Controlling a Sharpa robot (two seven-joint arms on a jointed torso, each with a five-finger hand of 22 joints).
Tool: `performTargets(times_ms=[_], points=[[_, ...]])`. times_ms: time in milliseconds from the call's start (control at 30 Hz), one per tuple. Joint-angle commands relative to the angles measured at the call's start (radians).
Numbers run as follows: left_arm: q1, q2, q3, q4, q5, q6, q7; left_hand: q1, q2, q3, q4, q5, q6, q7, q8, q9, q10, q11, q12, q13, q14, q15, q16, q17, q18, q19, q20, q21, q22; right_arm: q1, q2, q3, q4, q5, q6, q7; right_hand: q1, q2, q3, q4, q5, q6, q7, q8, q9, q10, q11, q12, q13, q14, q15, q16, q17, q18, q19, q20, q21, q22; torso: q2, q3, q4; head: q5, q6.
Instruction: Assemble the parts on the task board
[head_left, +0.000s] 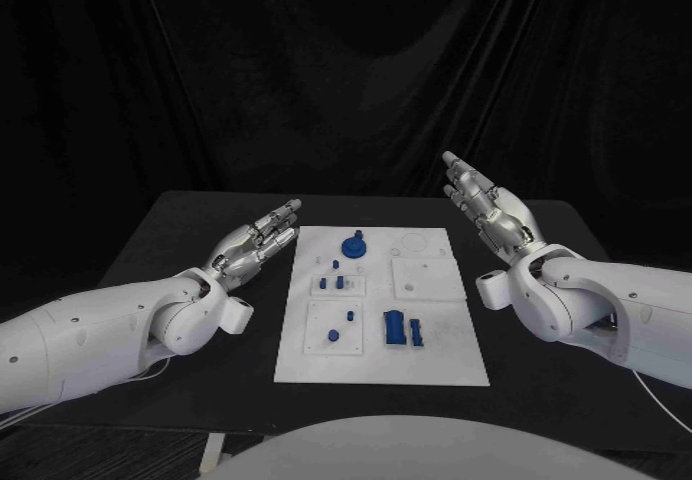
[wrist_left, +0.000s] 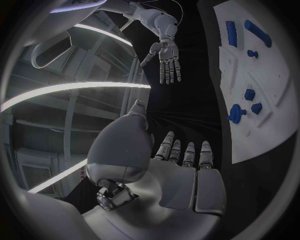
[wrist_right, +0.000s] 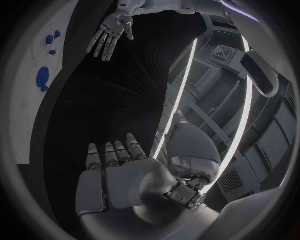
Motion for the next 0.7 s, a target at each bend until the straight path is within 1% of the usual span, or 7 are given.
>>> performTargets(times_ms=[33,67,333,367,633,667,700], points=[[0.0,0.004,0.006,0.005,0.006,-0.019,-0.001,-0.368,0.017,0.035,-0.09,-0.054,-0.083,0.104,-0.023,-0.023,-0.002,0.05,-0.099,-0.013,0.001,0.031,-0.004,-0.001,-0.056,0.0,-0.076,-0.003,-0.001,-0.005,0.008,0.012,-0.002,0.014,-0.021,-0.01,-0.255,0.02,0.082,-0.071,-0.104,-0.068,0.052,-0.006,-0.005,-0.003,0.007,-0.013,-0.005,0.0,-0.005,-0.004,-0.001,-0.013,0.0,-0.052,-0.006,-0.001,0.001,0.0009,-0.0014,0.0,0.01],[0.001,0.005,0.009,0.008,0.008,-0.03,-0.004,-0.388,0.017,0.036,-0.096,-0.058,-0.088,0.104,-0.023,-0.023,-0.002,0.053,-0.099,-0.013,0.001,0.031,-0.004,-0.001,-0.065,0.0,-0.076,-0.003,-0.001,-0.007,0.012,0.018,-0.003,0.021,-0.032,-0.014,-0.297,0.02,0.082,-0.082,-0.104,-0.078,0.052,-0.006,-0.005,-0.003,0.007,-0.013,-0.005,0.0,-0.005,-0.004,-0.001,-0.013,0.0,-0.125,-0.006,-0.001,0.002,0.0013,-0.002,-0.001,0.016],[0.004,0.032,0.054,0.041,0.047,-0.184,-0.036,-0.591,0.017,0.108,-0.146,-0.087,-0.135,0.104,-0.023,-0.023,-0.002,0.076,-0.099,-0.013,0.001,0.031,-0.004,-0.001,-0.091,0.0,-0.076,-0.003,-0.001,-0.045,0.077,0.114,-0.021,0.128,-0.187,-0.087,-0.535,0.02,0.082,-0.169,-0.104,-0.164,0.052,-0.006,-0.005,-0.003,0.007,-0.013,-0.005,0.0,-0.005,-0.004,-0.001,-0.013,0.0,-0.125,-0.006,-0.001,0.013,0.0081,-0.0112,-0.009,0.094],[0.006,0.039,0.067,0.051,0.059,-0.23,-0.045,-0.626,0.017,0.108,-0.154,-0.093,-0.143,0.104,-0.023,-0.023,-0.002,0.15,-0.099,-0.013,0.001,0.031,-0.004,-0.001,-0.092,0.0,-0.076,-0.003,-0.001,-0.053,0.092,0.136,-0.025,0.152,-0.223,-0.103,-0.612,0.02,0.082,-0.169,-0.104,-0.164,0.052,-0.006,-0.005,-0.003,0.007,-0.013,-0.005,0.0,-0.005,-0.004,-0.001,-0.013,0.0,-0.125,-0.006,-0.001,0.015,0.01,-0.0138,-0.011,0.116],[0.012,0.085,0.146,0.108,0.127,-0.499,-0.102,-0.758,0.017,0.108,-0.185,-0.166,-0.171,0.104,-0.023,-0.023,-0.002,0.15,-0.099,-0.013,0.001,0.031,-0.004,-0.001,-0.103,0.0,-0.076,-0.003,-0.001,-0.08,0.139,0.205,-0.037,0.229,-0.335,-0.155,-0.612,0.02,0.082,-0.169,-0.104,-0.164,0.052,-0.006,-0.005,-0.003,0.007,-0.013,-0.005,0.0,-0.005,-0.004,-0.001,-0.013,0.0,-0.125,-0.006,-0.001,0.03,0.0194,-0.0266,-0.022,0.224],[0.013,0.09,0.155,0.115,0.135,-0.531,-0.108,-0.782,0.017,0.108,-0.19,-0.166,-0.176,0.104,-0.023,-0.023,-0.002,0.15,-0.099,-0.013,0.001,0.031,-0.004,-0.001,-0.177,0.0,-0.076,-0.003,-0.001,-0.081,0.141,0.207,-0.038,0.232,-0.338,-0.157,-0.612,0.02,0.082,-0.169,-0.104,-0.164,0.052,-0.006,-0.005,-0.003,0.007,-0.013,-0.005,0.0,-0.005,-0.004,-0.001,-0.013,0.0,-0.125,-0.006,-0.001,0.032,0.0206,-0.0283,-0.024,0.239],[0.013,0.095,0.163,0.121,0.142,-0.559,-0.114,-0.796,0.017,0.108,-0.194,-0.166,-0.178,0.104,-0.023,-0.023,-0.002,0.15,-0.099,-0.013,0.001,0.031,-0.004,-0.001,-0.177,0.0,-0.076,-0.003,-0.001,-0.081,0.141,0.208,-0.038,0.233,-0.34,-0.158,-0.612,0.02,0.082,-0.169,-0.104,-0.164,0.052,-0.006,-0.005,-0.003,0.007,-0.013,-0.005,0.0,-0.005,-0.004,-0.001,-0.013,0.0,-0.125,-0.006,-0.001,0.033,0.0213,-0.0292,-0.025,0.246]])
